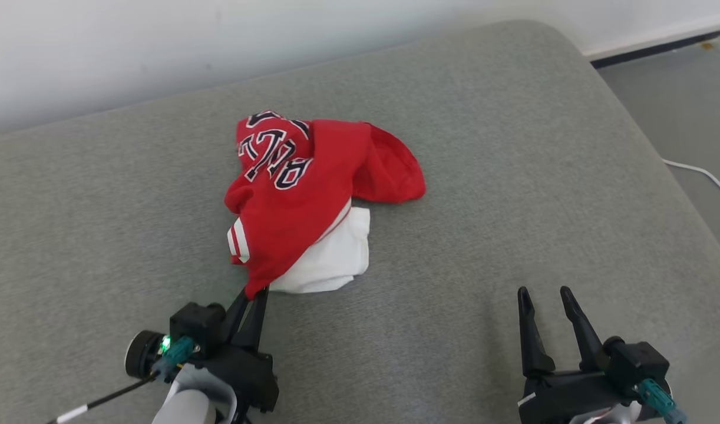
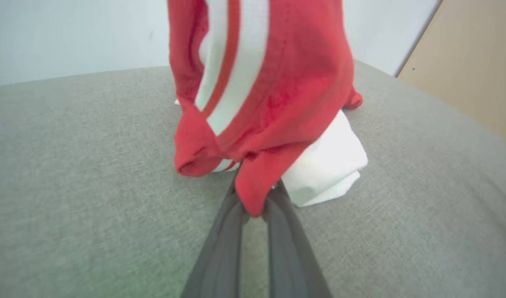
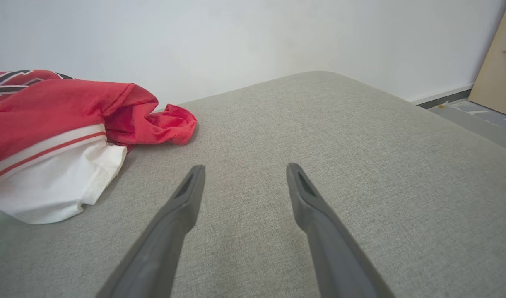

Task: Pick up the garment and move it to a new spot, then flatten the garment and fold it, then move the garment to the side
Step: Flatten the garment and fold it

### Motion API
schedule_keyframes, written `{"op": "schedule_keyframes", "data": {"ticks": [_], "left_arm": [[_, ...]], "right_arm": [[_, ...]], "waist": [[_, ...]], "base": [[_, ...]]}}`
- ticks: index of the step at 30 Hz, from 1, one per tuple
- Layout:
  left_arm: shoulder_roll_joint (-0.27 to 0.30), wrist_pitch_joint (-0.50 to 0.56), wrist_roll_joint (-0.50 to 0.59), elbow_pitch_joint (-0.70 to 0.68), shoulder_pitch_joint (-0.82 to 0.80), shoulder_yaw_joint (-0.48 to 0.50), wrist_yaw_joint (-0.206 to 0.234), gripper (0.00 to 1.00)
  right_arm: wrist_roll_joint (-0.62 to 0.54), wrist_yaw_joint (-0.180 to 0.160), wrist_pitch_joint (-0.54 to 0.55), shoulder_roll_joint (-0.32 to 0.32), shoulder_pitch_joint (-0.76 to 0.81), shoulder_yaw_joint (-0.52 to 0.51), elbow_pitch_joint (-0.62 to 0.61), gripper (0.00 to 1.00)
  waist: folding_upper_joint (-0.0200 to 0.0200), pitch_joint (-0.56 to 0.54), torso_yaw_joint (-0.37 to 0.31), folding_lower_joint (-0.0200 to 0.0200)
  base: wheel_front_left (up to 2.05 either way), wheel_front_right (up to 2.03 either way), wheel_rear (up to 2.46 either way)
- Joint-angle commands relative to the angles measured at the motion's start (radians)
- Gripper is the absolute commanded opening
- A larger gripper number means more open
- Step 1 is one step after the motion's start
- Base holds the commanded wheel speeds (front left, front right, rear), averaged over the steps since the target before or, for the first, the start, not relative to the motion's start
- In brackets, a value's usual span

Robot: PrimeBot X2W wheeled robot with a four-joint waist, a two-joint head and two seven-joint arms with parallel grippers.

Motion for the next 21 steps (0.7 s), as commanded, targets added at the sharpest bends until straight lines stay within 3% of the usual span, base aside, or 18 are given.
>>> {"op": "schedule_keyframes", "data": {"ticks": [1,7,12,21], "left_arm": [[0.012,-0.004,-0.005,-0.029,0.037,0.008,0.002,0.00],[0.062,-0.004,0.000,-0.133,0.126,0.035,0.008,0.00],[0.137,0.031,-0.014,-0.250,0.208,0.081,0.048,0.00],[0.247,0.132,-0.065,-0.482,0.394,0.209,0.154,0.00]], "right_arm": [[-0.004,-0.002,-0.001,0.003,0.019,-0.004,0.003,1.00],[-0.003,-0.002,-0.001,0.003,0.034,-0.004,0.008,1.00],[0.006,-0.002,-0.001,0.002,0.042,0.013,0.016,1.00],[0.013,-0.002,-0.001,0.002,0.053,0.018,0.024,1.00]], "waist": [[-0.0002,-0.047,0.066,-0.0002],[-0.0002,-0.087,0.160,-0.0002],[-0.0002,-0.115,0.223,-0.0002],[-0.0002,-0.125,0.221,-0.0002]], "base": [[0.00,0.00,0.00],[0.00,0.00,0.00],[0.00,0.00,0.00],[0.00,0.00,0.00]]}}
